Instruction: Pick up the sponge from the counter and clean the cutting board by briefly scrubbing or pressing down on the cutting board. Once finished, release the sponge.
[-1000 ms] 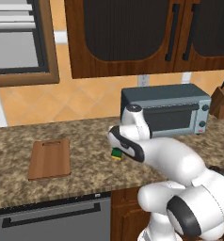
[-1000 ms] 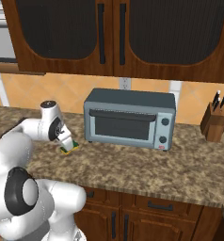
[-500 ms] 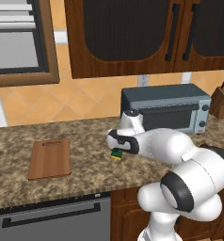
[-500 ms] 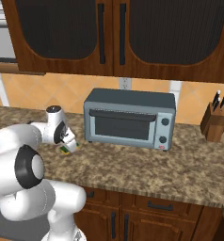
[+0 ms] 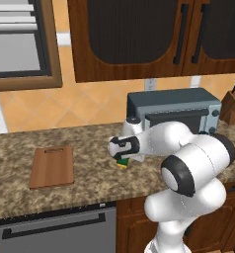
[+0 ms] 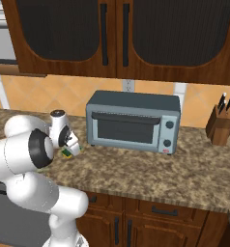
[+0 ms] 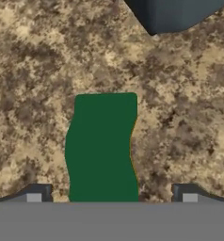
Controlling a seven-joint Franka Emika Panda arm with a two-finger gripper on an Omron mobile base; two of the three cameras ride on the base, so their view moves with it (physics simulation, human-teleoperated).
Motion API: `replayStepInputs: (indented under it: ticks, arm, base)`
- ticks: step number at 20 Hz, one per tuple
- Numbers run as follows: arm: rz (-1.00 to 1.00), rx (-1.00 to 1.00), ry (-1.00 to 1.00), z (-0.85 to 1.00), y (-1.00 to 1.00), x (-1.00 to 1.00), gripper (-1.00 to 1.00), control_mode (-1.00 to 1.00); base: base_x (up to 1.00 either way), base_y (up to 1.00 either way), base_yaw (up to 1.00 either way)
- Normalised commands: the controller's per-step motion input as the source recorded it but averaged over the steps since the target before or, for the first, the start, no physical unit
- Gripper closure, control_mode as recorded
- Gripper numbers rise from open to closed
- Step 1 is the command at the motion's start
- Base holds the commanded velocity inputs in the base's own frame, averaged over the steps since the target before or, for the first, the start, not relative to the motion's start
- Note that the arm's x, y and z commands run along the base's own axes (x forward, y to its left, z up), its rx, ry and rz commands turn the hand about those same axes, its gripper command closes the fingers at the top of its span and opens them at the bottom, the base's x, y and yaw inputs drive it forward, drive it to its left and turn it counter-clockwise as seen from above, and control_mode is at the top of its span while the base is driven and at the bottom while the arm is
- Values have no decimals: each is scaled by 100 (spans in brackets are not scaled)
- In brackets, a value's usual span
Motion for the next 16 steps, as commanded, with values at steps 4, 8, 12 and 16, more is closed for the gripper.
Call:
replayStepInputs:
  ticks: [4,8,12,16]
  arm:
    - [3,1,0,-28,0,16,-100,-100]
    - [3,0,0,-29,2,20,-100,-100]
    - [3,0,0,-32,8,20,-100,-100]
    - [0,0,0,-30,10,3,100,-100]
  base:
    - [0,0,0]
    - [0,0,0]
    - [0,0,0]
    - [0,0,0]
